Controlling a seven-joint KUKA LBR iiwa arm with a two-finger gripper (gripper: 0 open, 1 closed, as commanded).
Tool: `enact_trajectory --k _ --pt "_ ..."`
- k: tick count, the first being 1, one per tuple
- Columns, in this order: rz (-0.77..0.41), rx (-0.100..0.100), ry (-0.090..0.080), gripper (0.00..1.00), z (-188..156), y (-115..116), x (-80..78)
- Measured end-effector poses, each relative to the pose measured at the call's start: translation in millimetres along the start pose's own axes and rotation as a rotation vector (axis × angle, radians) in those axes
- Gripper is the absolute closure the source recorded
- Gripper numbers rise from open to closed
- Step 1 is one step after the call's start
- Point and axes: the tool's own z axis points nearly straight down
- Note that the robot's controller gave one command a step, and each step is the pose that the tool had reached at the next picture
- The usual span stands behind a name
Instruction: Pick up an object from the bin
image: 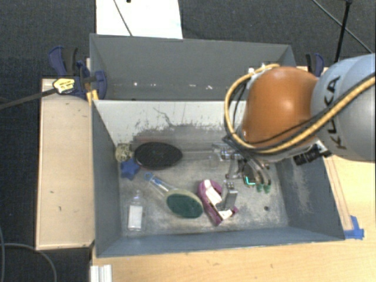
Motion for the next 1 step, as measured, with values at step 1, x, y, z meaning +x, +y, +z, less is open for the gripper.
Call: enact_trajectory --k 1 --pt "-0.031 -0.002 -0.003 0.0 25.7 56.0 20.4"
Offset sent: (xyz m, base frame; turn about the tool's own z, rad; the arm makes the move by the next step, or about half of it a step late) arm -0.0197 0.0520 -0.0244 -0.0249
